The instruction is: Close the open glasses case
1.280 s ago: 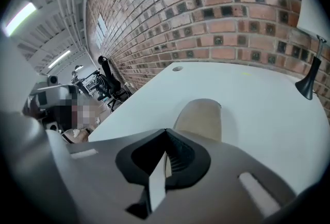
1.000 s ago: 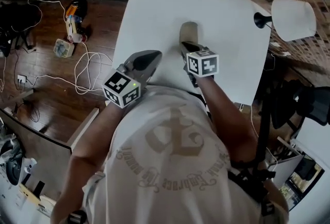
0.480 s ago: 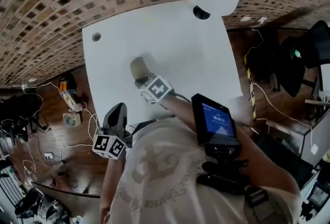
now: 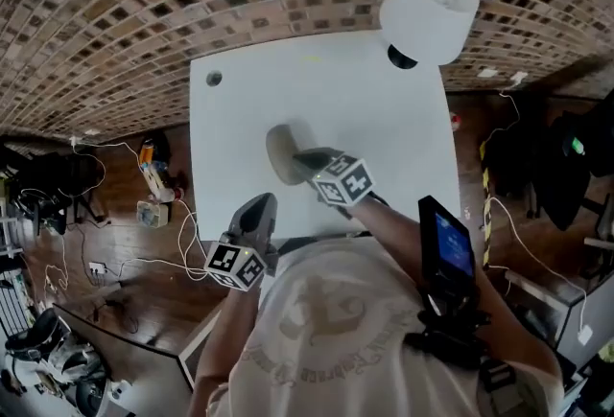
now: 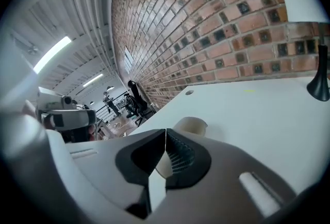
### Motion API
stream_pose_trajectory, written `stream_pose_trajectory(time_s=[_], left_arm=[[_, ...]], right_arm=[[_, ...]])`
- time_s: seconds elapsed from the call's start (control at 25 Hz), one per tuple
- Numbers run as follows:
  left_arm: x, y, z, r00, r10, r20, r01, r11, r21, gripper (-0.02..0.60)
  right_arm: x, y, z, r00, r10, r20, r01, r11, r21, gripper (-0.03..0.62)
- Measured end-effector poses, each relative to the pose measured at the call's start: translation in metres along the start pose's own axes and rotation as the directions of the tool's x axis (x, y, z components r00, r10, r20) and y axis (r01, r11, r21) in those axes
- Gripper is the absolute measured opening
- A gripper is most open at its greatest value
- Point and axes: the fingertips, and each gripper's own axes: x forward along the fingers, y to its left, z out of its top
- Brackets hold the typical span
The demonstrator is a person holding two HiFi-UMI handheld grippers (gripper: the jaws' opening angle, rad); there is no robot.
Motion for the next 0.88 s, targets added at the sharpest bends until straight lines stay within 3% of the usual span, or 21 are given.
stream_pose_trajectory(time_s=[0.32, 0.88], left_arm=[[0.014, -0.019, -0.005, 0.997, 0.054, 0.056, -0.053, 0.999, -0.009, 0.005], [0.024, -0.044, -0.007, 0.990, 0.099, 0.096, -0.101, 0.995, 0.017, 0.006]], right_arm=[[-0.060, 0.009, 0.010, 0.988, 0.117, 0.103, -0.108, 0.990, -0.090, 0.009], [-0.117, 0.019, 0.011, 0.967, 0.181, 0.181, -0.153, 0.976, -0.157, 0.009]])
